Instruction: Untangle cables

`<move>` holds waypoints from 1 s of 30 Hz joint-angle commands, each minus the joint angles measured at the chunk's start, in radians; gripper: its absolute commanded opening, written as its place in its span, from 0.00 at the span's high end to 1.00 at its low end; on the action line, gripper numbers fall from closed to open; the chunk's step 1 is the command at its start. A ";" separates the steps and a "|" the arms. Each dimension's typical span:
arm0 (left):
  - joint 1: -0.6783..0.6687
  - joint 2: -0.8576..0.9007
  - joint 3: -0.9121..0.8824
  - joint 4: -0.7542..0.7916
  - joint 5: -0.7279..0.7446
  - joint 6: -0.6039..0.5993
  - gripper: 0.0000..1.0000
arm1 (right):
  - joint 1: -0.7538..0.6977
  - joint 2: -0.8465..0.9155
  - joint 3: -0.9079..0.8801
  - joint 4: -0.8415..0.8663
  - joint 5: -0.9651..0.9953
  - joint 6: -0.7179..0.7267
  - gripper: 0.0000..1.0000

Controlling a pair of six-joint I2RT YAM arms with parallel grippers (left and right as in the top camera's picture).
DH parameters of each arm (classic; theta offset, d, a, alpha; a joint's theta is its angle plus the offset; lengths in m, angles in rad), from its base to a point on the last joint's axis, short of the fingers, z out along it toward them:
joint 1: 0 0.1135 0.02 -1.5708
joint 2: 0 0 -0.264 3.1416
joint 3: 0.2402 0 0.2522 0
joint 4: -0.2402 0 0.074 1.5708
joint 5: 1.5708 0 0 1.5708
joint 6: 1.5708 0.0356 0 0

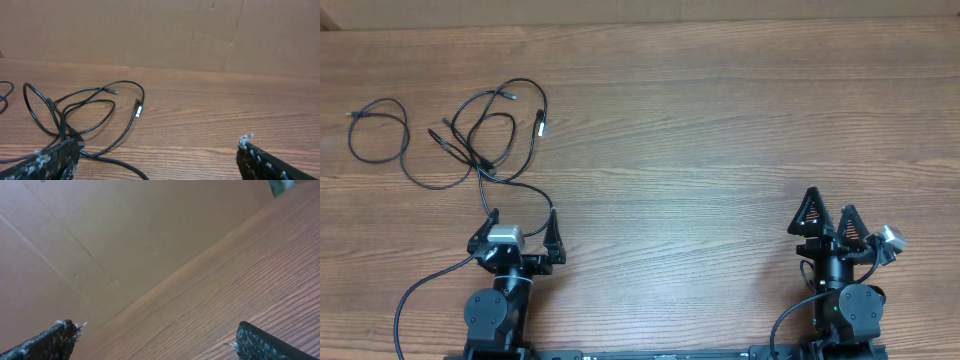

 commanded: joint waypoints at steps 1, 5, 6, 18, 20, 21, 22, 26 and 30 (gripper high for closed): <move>0.005 -0.010 -0.003 0.001 0.009 0.011 0.00 | 0.000 -0.009 -0.011 0.002 0.006 -0.022 0.00; 0.005 -0.010 -0.003 0.001 0.009 0.011 0.01 | 0.000 -0.009 -0.011 -0.002 -0.064 -0.265 0.00; 0.005 -0.010 -0.003 0.001 0.009 0.011 0.00 | 0.000 -0.009 -0.011 -0.006 -0.110 -0.379 0.00; 0.005 -0.010 -0.003 0.000 0.009 0.011 0.00 | 0.006 -0.009 -0.011 -0.023 -0.273 -0.702 0.00; 0.005 -0.010 -0.003 0.001 0.009 0.011 0.00 | 0.006 -0.009 -0.011 -0.023 -0.268 -0.704 0.00; 0.005 -0.010 -0.003 0.001 0.009 0.011 0.00 | 0.006 -0.009 -0.011 -0.023 -0.268 -0.704 0.00; 0.005 -0.010 -0.003 0.001 0.009 0.011 0.00 | 0.006 -0.009 -0.011 -0.023 -0.268 -0.704 0.00; 0.005 -0.010 -0.003 0.001 0.009 0.011 0.00 | 0.005 -0.009 -0.011 -0.023 -0.267 -0.704 0.00; 0.005 -0.010 -0.003 0.001 0.009 0.011 0.00 | -0.001 -0.009 -0.011 -0.023 -0.268 -0.704 0.00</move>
